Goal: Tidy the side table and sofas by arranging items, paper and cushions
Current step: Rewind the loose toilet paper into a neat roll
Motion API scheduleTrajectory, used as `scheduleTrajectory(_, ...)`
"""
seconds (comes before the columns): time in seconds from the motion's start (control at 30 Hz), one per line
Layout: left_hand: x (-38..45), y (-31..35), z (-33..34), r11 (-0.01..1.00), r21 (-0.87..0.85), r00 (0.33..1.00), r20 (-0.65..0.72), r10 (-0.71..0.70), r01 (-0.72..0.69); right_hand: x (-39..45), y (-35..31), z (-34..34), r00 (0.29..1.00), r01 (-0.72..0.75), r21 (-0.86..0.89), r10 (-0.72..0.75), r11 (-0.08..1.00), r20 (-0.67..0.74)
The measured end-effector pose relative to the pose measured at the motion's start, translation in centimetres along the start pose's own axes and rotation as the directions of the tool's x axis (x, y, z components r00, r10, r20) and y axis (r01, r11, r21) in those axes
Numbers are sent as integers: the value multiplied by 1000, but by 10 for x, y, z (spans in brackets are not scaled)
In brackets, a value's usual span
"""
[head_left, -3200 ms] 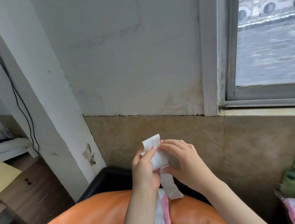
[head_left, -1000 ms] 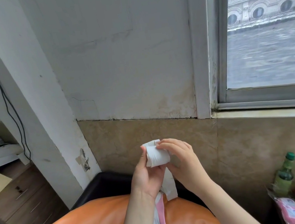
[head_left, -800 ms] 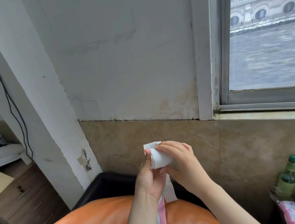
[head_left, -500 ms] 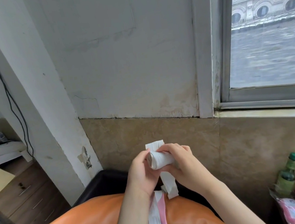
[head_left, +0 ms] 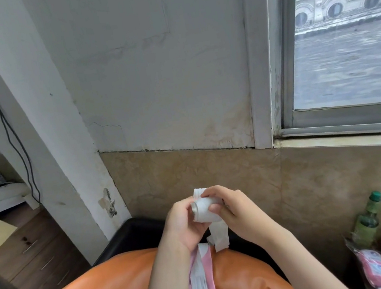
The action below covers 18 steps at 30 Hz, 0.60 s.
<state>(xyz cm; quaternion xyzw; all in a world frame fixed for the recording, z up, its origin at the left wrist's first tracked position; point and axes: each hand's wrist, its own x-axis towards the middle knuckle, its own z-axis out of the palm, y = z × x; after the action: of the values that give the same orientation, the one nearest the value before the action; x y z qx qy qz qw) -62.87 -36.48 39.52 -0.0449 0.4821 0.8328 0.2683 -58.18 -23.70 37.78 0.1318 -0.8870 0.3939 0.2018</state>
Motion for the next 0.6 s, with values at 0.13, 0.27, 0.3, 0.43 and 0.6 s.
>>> scheduleTrajectory(0.13, -5, -1, 7, 997, 36, 994, 89, 60, -63, 1, 0, 6, 989, -59, 14, 60, 998, -133)
scheduleTrajectory(0.27, -4, -8, 11, 973, 126, 981, 4, 192, -191, 3, 2, 12, 948, -35, 64, 53, 997, -313)
scheduleTrajectory(0.3, -4, -8, 11, 971, 124, 977, -50, 209, -202, 4, 4, 12, 943, -7, 25, 15, 1000, -332)
scheduleTrajectory(0.43, 0, -5, 9, 971, 74, 949, -206, 239, -228, 4, 8, 13, 957, 81, -100, -105, 992, -271)
scheduleTrajectory(0.6, 1, -4, 11, 989, -6, 941, -310, 140, -149, 2, 12, 17, 990, 99, -136, -112, 986, -91)
